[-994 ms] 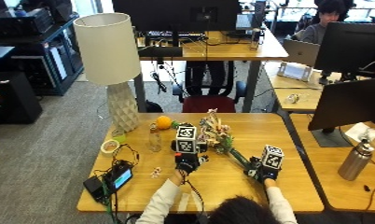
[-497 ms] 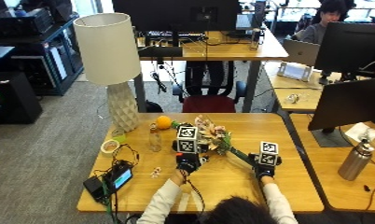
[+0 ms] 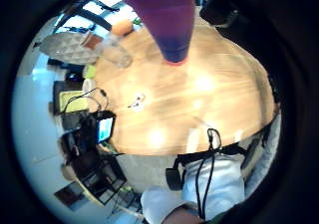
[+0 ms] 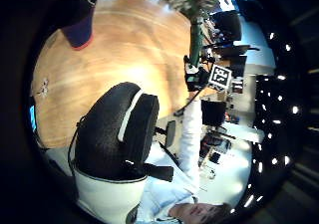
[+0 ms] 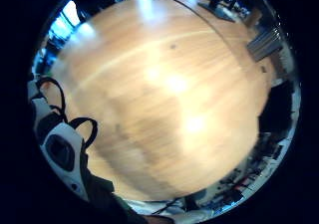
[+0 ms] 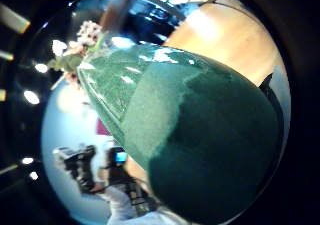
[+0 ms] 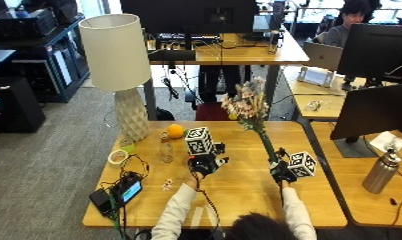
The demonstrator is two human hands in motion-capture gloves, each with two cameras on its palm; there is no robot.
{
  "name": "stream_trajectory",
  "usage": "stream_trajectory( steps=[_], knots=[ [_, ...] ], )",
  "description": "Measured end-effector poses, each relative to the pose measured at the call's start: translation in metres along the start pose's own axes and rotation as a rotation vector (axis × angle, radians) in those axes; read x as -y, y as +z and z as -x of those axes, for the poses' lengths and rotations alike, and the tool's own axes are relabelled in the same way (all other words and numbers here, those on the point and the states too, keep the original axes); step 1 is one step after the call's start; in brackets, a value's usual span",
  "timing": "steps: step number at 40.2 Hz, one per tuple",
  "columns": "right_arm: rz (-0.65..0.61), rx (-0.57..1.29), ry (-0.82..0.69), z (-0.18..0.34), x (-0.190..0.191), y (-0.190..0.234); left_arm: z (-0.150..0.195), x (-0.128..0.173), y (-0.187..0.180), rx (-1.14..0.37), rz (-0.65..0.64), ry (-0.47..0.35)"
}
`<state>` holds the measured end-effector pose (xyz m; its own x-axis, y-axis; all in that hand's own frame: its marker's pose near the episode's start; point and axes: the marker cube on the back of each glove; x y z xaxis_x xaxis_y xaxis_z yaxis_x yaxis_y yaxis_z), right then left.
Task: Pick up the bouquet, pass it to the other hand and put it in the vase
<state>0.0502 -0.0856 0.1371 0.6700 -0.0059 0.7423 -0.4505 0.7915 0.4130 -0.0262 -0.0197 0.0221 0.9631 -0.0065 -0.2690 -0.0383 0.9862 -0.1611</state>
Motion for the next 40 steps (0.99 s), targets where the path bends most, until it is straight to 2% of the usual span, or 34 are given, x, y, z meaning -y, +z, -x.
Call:
stream_trajectory(
  steps=[3, 5, 7, 10, 15, 17, 20, 22, 25, 27, 32, 40],
  knots=[
    [-0.068, 0.045, 0.084, 0.009, 0.006, -0.009, -0.013, 0.012, -0.013, -0.118, -0.036, 0.041],
    [-0.106, 0.126, 0.030, 0.021, 0.011, -0.011, -0.025, 0.018, -0.024, -0.204, -0.084, 0.072],
    [-0.199, 0.131, -0.016, 0.023, 0.022, -0.009, -0.042, 0.026, -0.039, -0.299, -0.163, 0.108],
    [-0.329, 0.070, 0.009, 0.010, 0.042, 0.005, -0.065, 0.038, -0.058, -0.412, -0.319, 0.149],
    [-0.497, 0.205, -0.217, 0.055, 0.042, 0.016, -0.093, 0.056, -0.072, -0.557, -0.541, 0.187],
    [-0.462, 0.283, -0.165, 0.067, 0.036, 0.030, -0.107, 0.057, -0.075, -0.629, -0.588, 0.210],
    [-0.279, 0.417, 0.007, 0.062, 0.029, 0.064, -0.126, 0.055, -0.074, -0.700, -0.617, 0.240],
    [-0.228, 0.485, 0.007, 0.062, 0.027, 0.081, -0.137, 0.054, -0.070, -0.719, -0.631, 0.254],
    [-0.250, 0.544, -0.143, 0.073, 0.025, 0.095, -0.148, 0.056, -0.062, -0.732, -0.665, 0.258],
    [-0.254, 0.562, -0.171, 0.078, 0.022, 0.102, -0.152, 0.058, -0.058, -0.744, -0.688, 0.250],
    [-0.212, 0.584, -0.001, 0.079, 0.004, 0.123, -0.154, 0.057, -0.056, -0.808, -0.777, 0.188],
    [-0.153, 0.612, 0.039, 0.096, -0.020, 0.133, -0.140, 0.055, -0.057, -0.750, -0.908, 0.164]
  ],
)
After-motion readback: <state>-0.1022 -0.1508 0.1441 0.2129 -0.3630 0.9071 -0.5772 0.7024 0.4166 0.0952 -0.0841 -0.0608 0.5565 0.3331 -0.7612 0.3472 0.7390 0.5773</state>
